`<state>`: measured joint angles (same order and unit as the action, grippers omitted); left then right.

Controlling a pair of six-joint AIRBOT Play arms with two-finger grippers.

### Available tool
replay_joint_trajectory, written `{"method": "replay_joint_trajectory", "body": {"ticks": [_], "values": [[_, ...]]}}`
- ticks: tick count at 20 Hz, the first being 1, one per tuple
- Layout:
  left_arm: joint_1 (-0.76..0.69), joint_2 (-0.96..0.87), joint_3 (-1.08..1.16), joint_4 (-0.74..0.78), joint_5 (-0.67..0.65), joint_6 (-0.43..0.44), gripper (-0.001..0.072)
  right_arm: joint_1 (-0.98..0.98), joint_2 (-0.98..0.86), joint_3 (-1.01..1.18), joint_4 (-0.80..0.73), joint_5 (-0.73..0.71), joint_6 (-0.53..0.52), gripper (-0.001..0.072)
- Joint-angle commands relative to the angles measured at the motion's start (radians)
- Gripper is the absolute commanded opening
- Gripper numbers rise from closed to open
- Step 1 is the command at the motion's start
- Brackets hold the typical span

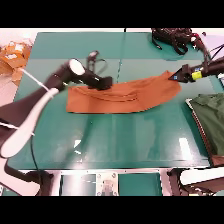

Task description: Fold the shirts.

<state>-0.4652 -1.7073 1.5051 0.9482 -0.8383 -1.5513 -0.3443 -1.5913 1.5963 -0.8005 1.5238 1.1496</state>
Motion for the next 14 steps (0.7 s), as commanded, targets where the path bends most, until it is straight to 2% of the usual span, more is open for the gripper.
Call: {"method": "replay_joint_trajectory", "body": {"ticks": [1, 4, 6, 9, 11, 14], "values": [[-0.168, -0.08, -0.024, -0.071, 0.19, 0.015, 0.0022, 0.065, 0.152, 0.04, 0.005, 0.05, 0.054, 0.0016], [-0.215, -0.192, -0.024, -0.249, 0.249, 0.03, 0.0022, 0.124, 0.193, 0.074, 0.005, 0.072, 0.09, 0.0016], [-0.217, -0.246, -0.014, -0.43, 0.254, 0.116, 0.0022, 0.159, 0.196, 0.078, 0.005, 0.074, 0.089, 0.0016], [-0.214, -0.261, 0.029, -0.484, 0.217, 0.167, 0.0023, 0.181, 0.192, 0.077, 0.0, 0.073, 0.088, 0.0016], [-0.185, -0.253, 0.079, -0.474, 0.13, 0.174, 0.0023, 0.185, 0.192, 0.077, -0.003, 0.063, 0.088, 0.0016], [-0.066, -0.223, 0.2, -0.354, -0.18, 0.206, 0.0022, 0.202, 0.192, 0.077, 0.003, 0.063, 0.097, 0.0016]]}}
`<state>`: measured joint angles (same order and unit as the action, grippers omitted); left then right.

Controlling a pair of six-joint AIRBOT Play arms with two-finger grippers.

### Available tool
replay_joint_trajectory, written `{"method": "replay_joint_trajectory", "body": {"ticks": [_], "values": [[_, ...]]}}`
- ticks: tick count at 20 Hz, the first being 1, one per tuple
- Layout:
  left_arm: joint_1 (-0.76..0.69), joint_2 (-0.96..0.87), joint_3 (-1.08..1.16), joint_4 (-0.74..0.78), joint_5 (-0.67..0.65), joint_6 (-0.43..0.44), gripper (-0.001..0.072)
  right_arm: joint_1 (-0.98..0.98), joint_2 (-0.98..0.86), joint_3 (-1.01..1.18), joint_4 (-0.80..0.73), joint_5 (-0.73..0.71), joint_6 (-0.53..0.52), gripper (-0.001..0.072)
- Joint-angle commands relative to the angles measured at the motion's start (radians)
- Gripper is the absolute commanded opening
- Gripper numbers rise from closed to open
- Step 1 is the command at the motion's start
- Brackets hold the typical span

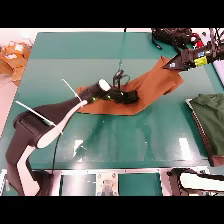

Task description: Fold the shirts.

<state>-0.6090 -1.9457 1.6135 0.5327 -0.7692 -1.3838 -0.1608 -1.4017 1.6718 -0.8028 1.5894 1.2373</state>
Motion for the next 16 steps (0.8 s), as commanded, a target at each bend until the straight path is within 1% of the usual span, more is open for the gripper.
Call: {"method": "replay_joint_trajectory", "body": {"ticks": [1, 3, 4, 6, 8, 11, 12, 13, 14, 15, 16], "values": [[0.13, 0.029, 0.141, 0.136, -0.365, 0.032, 0.0021, 0.037, 0.002, 0.002, 0.008, -0.003, 0.024, 0.0016], [0.241, 0.06, 0.25, 0.344, -0.579, -0.026, 0.0021, 0.105, 0.003, 0.002, 0.007, -0.035, 0.056, 0.0016], [0.299, 0.082, 0.302, 0.444, -0.664, -0.035, 0.0022, 0.15, 0.003, 0.002, 0.007, -0.069, 0.076, 0.0016], [0.409, 0.121, 0.386, 0.553, -0.771, -0.037, 0.0022, 0.267, -0.002, 0.002, 0.006, -0.174, 0.129, 0.0016], [0.512, 0.152, 0.434, 0.562, -0.804, -0.036, 0.0022, 0.414, -0.035, 0.002, 0.006, -0.32, 0.163, 0.0016], [0.63, 0.189, 0.434, 0.559, -0.79, 0.0, 0.0022, 0.644, -0.168, 0.003, 0.012, -0.596, 0.201, 0.0017], [0.661, 0.19, 0.434, 0.56, -0.8, 0.013, 0.0022, 0.718, -0.237, 0.003, 0.05, -0.706, 0.2, 0.0017], [0.684, 0.19, 0.434, 0.559, -0.807, 0.022, 0.0022, 0.789, -0.311, 0.005, 0.119, -0.817, 0.198, 0.0022], [0.703, 0.19, 0.434, 0.56, -0.813, 0.033, 0.0022, 0.85, -0.378, 0.016, 0.168, -0.908, 0.183, 0.0181], [0.719, 0.19, 0.434, 0.56, -0.813, 0.034, 0.0022, 0.889, -0.434, 0.034, 0.172, -0.956, 0.177, 0.037], [0.734, 0.19, 0.434, 0.56, -0.811, 0.036, 0.0022, 0.899, -0.474, 0.046, 0.164, -0.959, 0.182, 0.0371]]}}
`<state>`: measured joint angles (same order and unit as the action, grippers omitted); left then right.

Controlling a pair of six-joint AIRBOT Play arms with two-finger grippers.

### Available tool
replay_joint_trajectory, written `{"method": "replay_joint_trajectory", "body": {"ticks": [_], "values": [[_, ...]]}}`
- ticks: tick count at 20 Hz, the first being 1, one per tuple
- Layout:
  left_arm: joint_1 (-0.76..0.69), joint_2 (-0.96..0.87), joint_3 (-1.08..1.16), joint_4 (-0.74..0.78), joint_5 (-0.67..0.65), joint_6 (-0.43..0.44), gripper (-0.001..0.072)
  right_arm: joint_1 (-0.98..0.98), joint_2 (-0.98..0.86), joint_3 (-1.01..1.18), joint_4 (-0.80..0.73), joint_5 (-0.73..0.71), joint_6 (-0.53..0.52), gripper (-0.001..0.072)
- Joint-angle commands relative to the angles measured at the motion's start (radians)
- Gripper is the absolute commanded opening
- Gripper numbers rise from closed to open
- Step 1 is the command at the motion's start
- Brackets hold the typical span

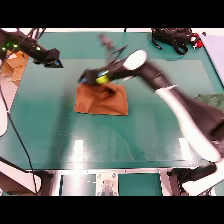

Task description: Fold the shirts.

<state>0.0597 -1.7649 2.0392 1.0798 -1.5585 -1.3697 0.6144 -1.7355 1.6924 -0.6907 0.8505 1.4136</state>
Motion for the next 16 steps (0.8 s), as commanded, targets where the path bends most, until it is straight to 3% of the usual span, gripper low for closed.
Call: {"method": "replay_joint_trajectory", "body": {"ticks": [1, 2, 4, 9, 10, 11, 16], "values": [[0.076, 0.009, 0.008, 0.012, -0.021, 0.027, 0.0022, 0.108, -0.151, 0.024, 0.046, -0.197, 0.029, 0.0371], [0.082, 0.009, 0.008, 0.013, -0.021, 0.032, 0.0022, 0.075, -0.148, 0.025, 0.044, -0.151, 0.046, 0.0369], [0.088, 0.009, 0.008, 0.014, -0.021, 0.042, 0.0022, -0.032, -0.114, 0.025, 0.042, -0.019, 0.049, 0.0287], [0.088, 0.008, 0.003, 0.014, -0.018, 0.043, 0.0022, -0.375, -0.009, 0.0, -0.115, 0.315, 0.133, 0.032], [0.088, 0.008, 0.001, 0.014, -0.018, 0.043, 0.0022, -0.435, 0.003, -0.03, -0.134, 0.341, 0.142, 0.0433], [0.088, 0.007, 0.001, 0.014, -0.018, 0.043, 0.0022, -0.481, 0.006, -0.068, -0.133, 0.351, 0.14, 0.0456], [0.088, 0.007, 0.001, 0.013, -0.018, 0.043, 0.0022, -0.553, -0.034, -0.305, -0.111, 0.309, 0.064, 0.0456]]}}
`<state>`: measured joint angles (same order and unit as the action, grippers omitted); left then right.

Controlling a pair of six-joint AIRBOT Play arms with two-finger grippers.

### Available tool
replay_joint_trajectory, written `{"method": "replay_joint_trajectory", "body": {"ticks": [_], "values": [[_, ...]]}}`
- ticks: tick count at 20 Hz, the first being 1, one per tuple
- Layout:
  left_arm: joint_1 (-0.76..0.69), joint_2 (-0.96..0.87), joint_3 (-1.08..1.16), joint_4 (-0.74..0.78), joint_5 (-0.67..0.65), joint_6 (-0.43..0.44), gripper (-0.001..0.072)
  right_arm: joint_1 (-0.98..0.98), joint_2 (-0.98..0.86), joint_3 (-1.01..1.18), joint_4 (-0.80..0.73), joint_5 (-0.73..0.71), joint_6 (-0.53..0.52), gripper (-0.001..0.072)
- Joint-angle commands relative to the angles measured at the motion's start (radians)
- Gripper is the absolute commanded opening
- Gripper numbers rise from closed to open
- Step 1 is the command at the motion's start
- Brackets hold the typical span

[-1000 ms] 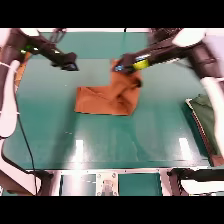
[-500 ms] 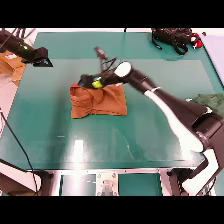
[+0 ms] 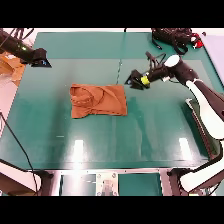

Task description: Fold the shirts.

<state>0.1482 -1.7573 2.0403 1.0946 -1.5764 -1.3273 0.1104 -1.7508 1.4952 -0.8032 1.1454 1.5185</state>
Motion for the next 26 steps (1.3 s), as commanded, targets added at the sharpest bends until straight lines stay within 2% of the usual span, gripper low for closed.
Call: {"method": "replay_joint_trajectory", "body": {"ticks": [1, 6, 8, 9, 10, 11, 14, 17, 22, 26], "values": [[-0.001, -0.001, 0.0, -0.003, -0.001, 0.0, 0.0022, -0.042, -0.042, -0.135, 0.048, 0.005, -0.083, 0.0456], [-0.001, -0.001, 0.0, -0.003, -0.009, -0.003, 0.0022, 0.037, -0.171, -0.146, 0.303, -0.047, -0.232, 0.0446], [-0.001, -0.001, 0.0, -0.003, -0.014, -0.003, 0.0022, 0.074, -0.193, -0.145, 0.367, -0.084, -0.248, 0.0392], [-0.001, -0.001, 0.0, -0.003, -0.014, -0.003, 0.0022, 0.09, -0.198, -0.141, 0.381, -0.101, -0.248, 0.0299], [-0.001, -0.001, 0.0, -0.003, -0.016, -0.003, 0.0022, 0.099, -0.198, -0.131, 0.408, -0.103, -0.27, 0.0109], [-0.001, -0.001, 0.0, -0.003, -0.018, -0.003, 0.0023, 0.101, -0.195, -0.109, 0.438, -0.082, -0.289, 0.0017], [-0.001, -0.001, 0.0, -0.003, -0.028, -0.003, 0.0022, 0.066, -0.122, 0.032, 0.444, 0.014, -0.299, 0.0016], [-0.001, -0.001, 0.0, -0.003, -0.041, -0.003, 0.0022, -0.033, 0.021, 0.209, 0.424, 0.066, -0.229, 0.0016], [-0.001, -0.001, 0.0, -0.034, -0.041, -0.007, 0.0022, -0.344, 0.207, 0.47, 0.085, 0.174, 0.046, 0.0016], [-0.002, -0.001, 0.0, -0.089, -0.04, -0.011, 0.0022, -0.687, 0.243, 0.503, 0.045, 0.238, 0.17, 0.0016]]}}
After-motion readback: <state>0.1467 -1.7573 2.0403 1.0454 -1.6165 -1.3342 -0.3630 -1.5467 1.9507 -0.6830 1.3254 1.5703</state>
